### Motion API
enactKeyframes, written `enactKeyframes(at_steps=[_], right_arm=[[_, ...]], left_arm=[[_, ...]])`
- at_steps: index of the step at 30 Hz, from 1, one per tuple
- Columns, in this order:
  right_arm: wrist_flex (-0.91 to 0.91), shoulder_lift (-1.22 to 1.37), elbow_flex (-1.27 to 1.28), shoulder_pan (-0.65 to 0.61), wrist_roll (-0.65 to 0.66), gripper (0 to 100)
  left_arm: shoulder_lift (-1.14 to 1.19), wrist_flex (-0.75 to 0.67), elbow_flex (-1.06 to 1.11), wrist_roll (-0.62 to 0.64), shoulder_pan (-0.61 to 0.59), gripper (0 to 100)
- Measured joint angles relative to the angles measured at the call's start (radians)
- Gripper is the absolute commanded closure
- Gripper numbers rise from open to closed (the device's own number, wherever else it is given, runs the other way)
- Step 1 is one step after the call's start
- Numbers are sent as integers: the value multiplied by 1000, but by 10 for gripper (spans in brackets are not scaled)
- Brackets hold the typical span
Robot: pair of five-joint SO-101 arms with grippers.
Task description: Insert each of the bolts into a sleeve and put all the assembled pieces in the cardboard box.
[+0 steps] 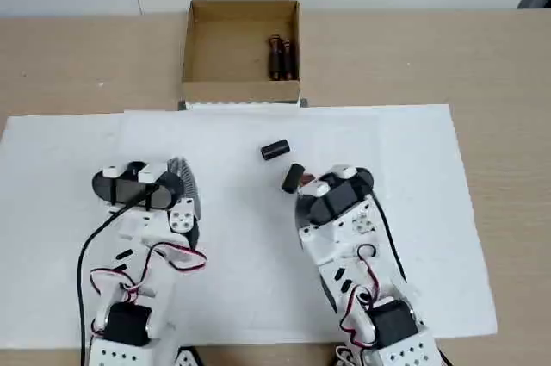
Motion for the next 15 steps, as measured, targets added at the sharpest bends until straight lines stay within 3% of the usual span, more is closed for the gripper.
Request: enactKeyframes(at_steps=[8, 15], right_arm=[[153, 0, -137, 11, -21, 995], [203, 198, -384, 20, -101, 995]], left_arm=[[0, 172, 5, -118, -34, 994], [0, 198, 5, -135, -34, 994]])
